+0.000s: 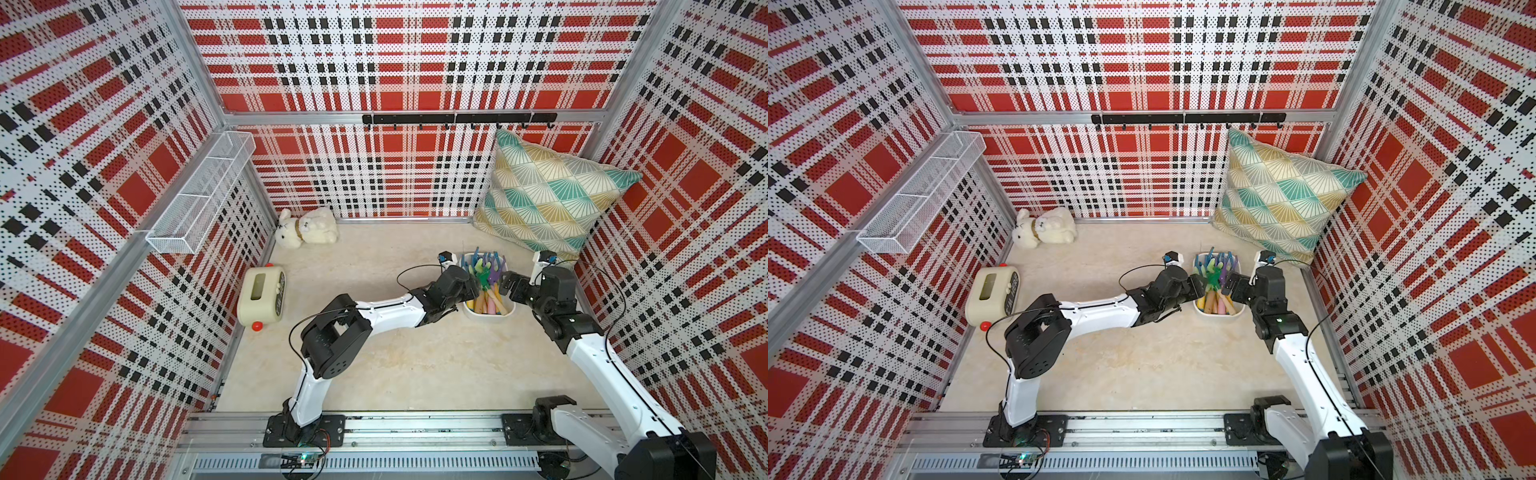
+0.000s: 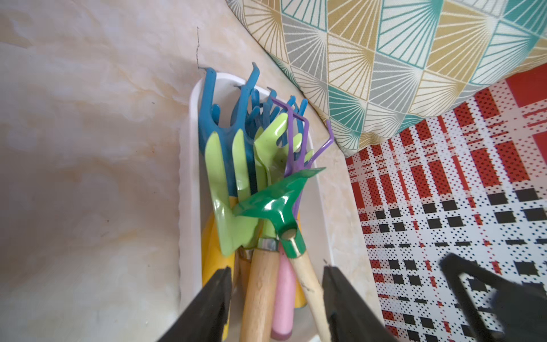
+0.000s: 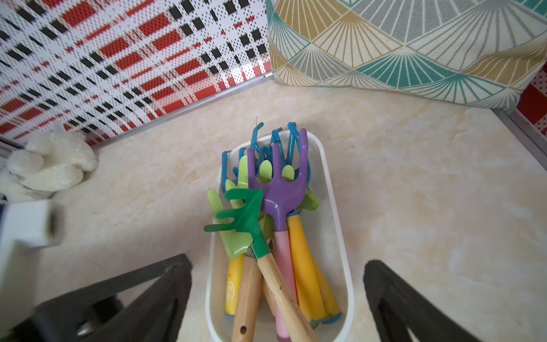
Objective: Put the rake into the storage box
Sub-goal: Place the rake in the storage box, then adjust the rake in the storage box.
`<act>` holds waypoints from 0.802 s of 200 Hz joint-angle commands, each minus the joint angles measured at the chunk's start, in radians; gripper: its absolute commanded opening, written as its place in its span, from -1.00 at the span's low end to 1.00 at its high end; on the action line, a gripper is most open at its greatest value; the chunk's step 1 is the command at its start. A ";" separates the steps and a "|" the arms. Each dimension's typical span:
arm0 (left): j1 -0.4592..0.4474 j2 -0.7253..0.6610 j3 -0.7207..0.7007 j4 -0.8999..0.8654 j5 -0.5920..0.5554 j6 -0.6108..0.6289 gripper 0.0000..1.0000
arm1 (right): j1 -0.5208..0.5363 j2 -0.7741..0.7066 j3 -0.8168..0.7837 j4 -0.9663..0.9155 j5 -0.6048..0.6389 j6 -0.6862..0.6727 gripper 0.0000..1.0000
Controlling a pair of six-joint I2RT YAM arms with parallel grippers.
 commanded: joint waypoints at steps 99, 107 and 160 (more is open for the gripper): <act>0.013 -0.550 -0.544 0.001 -0.183 0.062 0.22 | 0.153 0.414 0.179 -0.149 0.236 -0.087 0.28; 0.012 -0.577 -0.574 0.001 -0.193 0.057 0.22 | 0.160 0.429 0.189 -0.157 0.255 -0.090 0.21; 0.022 -0.706 -0.700 -0.002 -0.231 0.040 0.25 | 0.192 0.504 0.245 -0.164 0.243 -0.118 -0.01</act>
